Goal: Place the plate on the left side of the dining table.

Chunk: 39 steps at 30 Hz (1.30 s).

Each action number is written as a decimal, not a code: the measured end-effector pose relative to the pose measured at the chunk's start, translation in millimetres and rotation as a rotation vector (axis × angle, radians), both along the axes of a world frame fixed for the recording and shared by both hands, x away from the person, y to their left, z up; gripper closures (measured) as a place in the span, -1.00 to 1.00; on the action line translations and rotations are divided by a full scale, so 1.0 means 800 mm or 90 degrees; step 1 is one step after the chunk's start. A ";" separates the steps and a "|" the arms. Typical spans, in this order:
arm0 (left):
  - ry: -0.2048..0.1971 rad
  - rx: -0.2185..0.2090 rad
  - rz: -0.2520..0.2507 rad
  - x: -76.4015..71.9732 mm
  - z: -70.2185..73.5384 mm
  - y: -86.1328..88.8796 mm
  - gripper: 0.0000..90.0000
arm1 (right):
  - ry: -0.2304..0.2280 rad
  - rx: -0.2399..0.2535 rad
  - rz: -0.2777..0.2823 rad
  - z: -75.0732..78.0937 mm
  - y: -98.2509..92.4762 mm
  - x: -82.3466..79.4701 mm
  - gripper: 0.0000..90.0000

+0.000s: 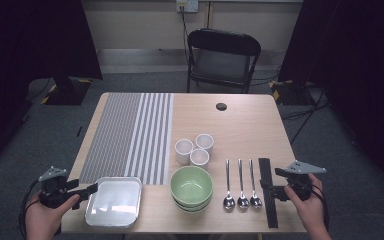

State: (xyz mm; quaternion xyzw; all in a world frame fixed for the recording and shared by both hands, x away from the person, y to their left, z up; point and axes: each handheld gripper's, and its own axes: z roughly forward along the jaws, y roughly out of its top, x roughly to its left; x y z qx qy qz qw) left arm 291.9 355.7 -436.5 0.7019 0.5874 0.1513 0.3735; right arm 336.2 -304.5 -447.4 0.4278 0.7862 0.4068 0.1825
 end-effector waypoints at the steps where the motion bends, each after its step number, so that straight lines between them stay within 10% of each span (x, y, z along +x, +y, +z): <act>1: 0.002 0.002 0.009 -0.001 0.000 0.001 -0.55 | -0.005 -0.001 -0.003 0.001 -0.002 0.001 -0.54; 11: 0.007 0.015 0.038 -0.006 0.006 -0.011 -0.05 | -0.006 0.009 -0.013 0.001 -0.012 0.003 -0.54; 23: 0.039 0.040 0.043 -0.007 -0.003 -0.011 -0.09 | 0.005 0.025 -0.017 0.000 -0.016 0.006 -0.54; 39: 0.041 0.026 0.027 -0.008 -0.003 -0.015 0.41 | 0.008 0.024 -0.001 0.000 -0.010 0.007 -0.54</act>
